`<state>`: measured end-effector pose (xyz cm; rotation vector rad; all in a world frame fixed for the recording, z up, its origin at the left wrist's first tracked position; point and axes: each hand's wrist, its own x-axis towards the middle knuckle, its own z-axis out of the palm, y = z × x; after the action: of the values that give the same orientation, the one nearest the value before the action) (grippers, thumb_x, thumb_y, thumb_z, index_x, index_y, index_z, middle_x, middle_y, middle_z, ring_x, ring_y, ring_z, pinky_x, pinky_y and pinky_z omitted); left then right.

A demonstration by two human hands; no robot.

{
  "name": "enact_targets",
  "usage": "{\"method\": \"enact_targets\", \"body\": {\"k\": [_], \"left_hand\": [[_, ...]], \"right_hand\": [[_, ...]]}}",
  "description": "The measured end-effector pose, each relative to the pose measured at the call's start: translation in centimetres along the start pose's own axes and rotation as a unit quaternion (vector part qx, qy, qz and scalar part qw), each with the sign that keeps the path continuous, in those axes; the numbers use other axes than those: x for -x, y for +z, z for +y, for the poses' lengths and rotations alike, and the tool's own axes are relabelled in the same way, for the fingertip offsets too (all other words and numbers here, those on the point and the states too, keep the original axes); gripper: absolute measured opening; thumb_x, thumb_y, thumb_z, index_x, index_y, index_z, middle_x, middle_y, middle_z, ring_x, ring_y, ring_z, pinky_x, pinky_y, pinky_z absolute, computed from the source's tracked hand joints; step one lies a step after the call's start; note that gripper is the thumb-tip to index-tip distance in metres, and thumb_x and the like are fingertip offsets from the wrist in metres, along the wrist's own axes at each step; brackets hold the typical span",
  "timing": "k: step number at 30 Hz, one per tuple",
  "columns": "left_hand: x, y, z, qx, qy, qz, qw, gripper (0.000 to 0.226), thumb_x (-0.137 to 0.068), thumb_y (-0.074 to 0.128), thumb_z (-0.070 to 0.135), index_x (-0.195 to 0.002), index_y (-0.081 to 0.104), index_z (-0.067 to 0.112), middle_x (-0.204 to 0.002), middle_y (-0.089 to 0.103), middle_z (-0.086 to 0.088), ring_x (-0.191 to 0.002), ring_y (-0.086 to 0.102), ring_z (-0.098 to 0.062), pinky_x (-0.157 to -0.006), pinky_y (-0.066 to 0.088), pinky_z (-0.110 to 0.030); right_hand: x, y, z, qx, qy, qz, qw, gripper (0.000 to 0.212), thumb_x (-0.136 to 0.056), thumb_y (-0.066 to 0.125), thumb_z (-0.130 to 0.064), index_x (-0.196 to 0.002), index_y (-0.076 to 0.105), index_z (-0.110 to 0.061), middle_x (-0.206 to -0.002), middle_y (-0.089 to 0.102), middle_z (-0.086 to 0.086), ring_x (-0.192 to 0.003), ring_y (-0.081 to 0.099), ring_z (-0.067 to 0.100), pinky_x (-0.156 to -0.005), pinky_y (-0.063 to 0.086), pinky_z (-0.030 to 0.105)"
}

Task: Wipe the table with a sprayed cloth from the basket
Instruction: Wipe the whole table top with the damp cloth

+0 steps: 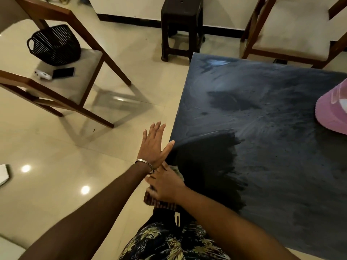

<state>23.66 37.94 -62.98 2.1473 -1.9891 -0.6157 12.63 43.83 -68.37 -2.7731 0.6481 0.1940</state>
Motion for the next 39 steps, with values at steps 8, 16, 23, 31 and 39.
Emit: {"method": "enact_targets", "body": {"k": [8, 16, 23, 31, 39], "left_hand": [[-0.4, -0.8, -2.3, -0.009, -0.003, 0.012, 1.000, 0.082, -0.086, 0.015, 0.067, -0.152, 0.020, 0.019, -0.162, 0.014, -0.003, -0.150, 0.005, -0.020, -0.121, 0.001, -0.045], [-0.1, -0.3, -2.7, 0.001, 0.003, -0.002, 1.000, 0.082, -0.086, 0.015, 0.067, -0.153, 0.020, 0.019, -0.162, 0.014, -0.003, -0.150, 0.004, -0.020, -0.120, 0.000, -0.043], [-0.5, -0.6, -3.1, 0.018, 0.004, 0.001, 1.000, 0.083, -0.085, 0.015, 0.067, -0.152, 0.021, 0.018, -0.161, 0.015, -0.003, -0.150, 0.006, -0.021, -0.121, 0.003, -0.046], [-1.6, -1.2, -3.9, 0.030, -0.005, 0.018, 0.999, 0.081, -0.086, 0.017, 0.066, -0.151, 0.023, 0.019, -0.161, 0.018, -0.003, -0.150, 0.008, -0.021, -0.121, 0.003, -0.044], [-3.6, -2.1, -4.4, 0.062, -0.001, 0.037, 0.997, 0.078, -0.088, 0.019, 0.063, -0.150, 0.025, 0.017, -0.160, 0.022, -0.005, -0.150, 0.009, -0.022, -0.120, 0.003, -0.045]], "right_hand": [[-1.6, -0.6, 3.1, -0.001, 0.051, 0.003, 0.999, 0.056, -0.101, 0.027, -0.052, -0.138, 0.054, -0.020, -0.152, 0.046, 0.009, -0.148, 0.025, 0.031, -0.123, 0.006, 0.054], [2.7, 0.5, -1.4, -0.039, -0.010, -0.021, 0.999, 0.065, -0.094, 0.032, -0.070, -0.130, 0.059, -0.023, -0.146, 0.049, 0.010, -0.144, 0.025, 0.034, -0.121, 0.006, 0.061], [3.3, 1.8, -5.6, 0.050, -0.099, -0.107, 0.988, 0.021, -0.091, 0.055, -0.037, -0.105, 0.067, -0.026, -0.120, 0.064, 0.002, -0.124, 0.049, 0.029, -0.119, 0.014, 0.058], [-0.4, -1.5, -4.1, -0.216, 0.085, 0.094, 0.968, 0.028, -0.097, 0.047, -0.037, -0.111, 0.064, -0.020, -0.110, 0.067, 0.004, -0.102, 0.060, 0.025, -0.101, 0.043, 0.046], [2.4, -4.6, 5.4, -0.156, 0.182, 0.290, 0.926, 0.029, -0.096, 0.058, -0.040, -0.117, 0.067, -0.022, -0.118, 0.069, 0.001, -0.110, 0.062, 0.020, -0.101, 0.045, 0.048]]}}
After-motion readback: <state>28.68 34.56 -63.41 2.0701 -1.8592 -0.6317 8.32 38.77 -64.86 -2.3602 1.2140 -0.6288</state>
